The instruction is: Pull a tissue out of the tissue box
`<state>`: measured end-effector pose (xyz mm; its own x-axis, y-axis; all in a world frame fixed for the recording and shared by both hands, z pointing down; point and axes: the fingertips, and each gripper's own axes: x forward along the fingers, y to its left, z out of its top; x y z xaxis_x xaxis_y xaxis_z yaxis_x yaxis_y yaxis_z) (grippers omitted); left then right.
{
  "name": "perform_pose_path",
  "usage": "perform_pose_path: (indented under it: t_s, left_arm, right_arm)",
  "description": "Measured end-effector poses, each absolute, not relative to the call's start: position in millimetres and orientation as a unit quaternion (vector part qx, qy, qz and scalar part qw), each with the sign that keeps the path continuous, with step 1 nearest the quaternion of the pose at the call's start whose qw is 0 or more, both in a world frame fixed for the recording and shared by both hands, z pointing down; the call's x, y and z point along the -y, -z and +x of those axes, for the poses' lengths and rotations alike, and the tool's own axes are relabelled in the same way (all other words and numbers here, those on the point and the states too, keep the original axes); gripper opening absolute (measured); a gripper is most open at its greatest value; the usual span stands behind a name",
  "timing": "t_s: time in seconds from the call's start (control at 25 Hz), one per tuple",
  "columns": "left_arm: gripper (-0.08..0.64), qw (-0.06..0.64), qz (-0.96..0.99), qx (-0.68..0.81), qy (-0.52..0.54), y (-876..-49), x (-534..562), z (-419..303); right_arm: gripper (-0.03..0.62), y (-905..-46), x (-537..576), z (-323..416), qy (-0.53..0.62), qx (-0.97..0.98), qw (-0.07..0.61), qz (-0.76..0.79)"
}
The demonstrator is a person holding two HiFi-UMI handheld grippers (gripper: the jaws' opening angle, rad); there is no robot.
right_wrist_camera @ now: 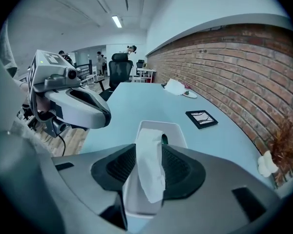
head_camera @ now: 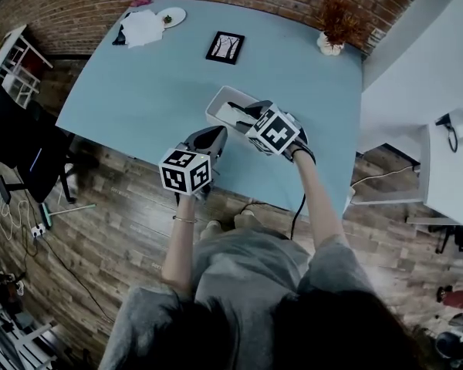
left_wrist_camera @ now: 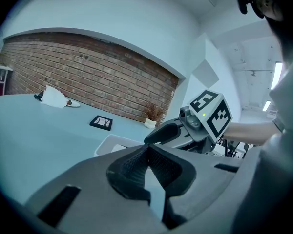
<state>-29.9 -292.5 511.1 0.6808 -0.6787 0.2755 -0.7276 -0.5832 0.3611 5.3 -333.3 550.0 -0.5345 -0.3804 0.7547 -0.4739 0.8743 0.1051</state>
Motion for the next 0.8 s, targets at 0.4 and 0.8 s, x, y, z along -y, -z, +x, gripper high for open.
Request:
perform_pose_path:
  t_s: [0.4, 0.8]
  left_arm:
    - [0.003, 0.243, 0.878, 0.41, -0.051, -523.6, 295.1, -30.4]
    - [0.003, 0.25, 0.872, 0.418, -0.052, -530.7, 290.2, -29.4]
  right_arm:
    - [0.175, -577.3, 335.9, 1.6, -0.06, 0.86, 0.455, 0.223]
    - [0.02, -575.8, 345.4, 3.3, -0.036, 0.853, 0.465, 0.233]
